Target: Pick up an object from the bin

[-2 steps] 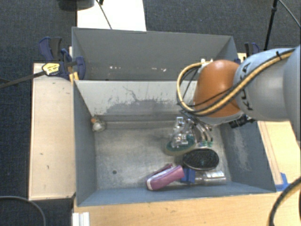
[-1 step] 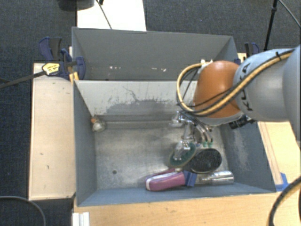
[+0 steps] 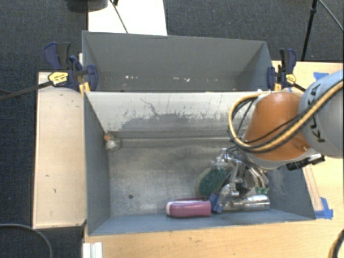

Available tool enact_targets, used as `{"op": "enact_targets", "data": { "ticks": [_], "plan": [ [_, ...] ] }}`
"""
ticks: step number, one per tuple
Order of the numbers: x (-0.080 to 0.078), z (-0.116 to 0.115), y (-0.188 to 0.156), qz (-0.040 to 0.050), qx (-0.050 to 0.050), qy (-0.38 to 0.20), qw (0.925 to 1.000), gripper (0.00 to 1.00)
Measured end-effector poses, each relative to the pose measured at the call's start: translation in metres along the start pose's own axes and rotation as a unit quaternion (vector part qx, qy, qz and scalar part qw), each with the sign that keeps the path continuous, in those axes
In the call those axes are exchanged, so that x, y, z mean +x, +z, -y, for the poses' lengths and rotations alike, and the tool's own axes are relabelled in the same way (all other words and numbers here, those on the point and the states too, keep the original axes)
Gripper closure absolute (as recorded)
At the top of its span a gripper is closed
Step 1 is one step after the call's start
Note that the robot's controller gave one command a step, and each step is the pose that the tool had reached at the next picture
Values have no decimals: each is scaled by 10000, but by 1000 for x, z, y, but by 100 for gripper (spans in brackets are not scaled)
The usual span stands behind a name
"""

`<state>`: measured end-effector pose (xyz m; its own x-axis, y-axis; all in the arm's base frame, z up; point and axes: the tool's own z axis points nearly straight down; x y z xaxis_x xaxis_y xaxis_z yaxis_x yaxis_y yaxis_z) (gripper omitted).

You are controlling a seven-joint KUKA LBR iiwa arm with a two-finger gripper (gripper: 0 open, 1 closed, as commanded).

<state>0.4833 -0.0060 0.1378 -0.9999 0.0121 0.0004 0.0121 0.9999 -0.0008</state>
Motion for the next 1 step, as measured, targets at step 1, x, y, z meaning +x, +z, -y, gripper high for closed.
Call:
{"op": "enact_targets", "data": {
  "ticks": [1],
  "plan": [
    [-17, -20, -111, 50, 0, -1688, 9856, 0]
  ]
}}
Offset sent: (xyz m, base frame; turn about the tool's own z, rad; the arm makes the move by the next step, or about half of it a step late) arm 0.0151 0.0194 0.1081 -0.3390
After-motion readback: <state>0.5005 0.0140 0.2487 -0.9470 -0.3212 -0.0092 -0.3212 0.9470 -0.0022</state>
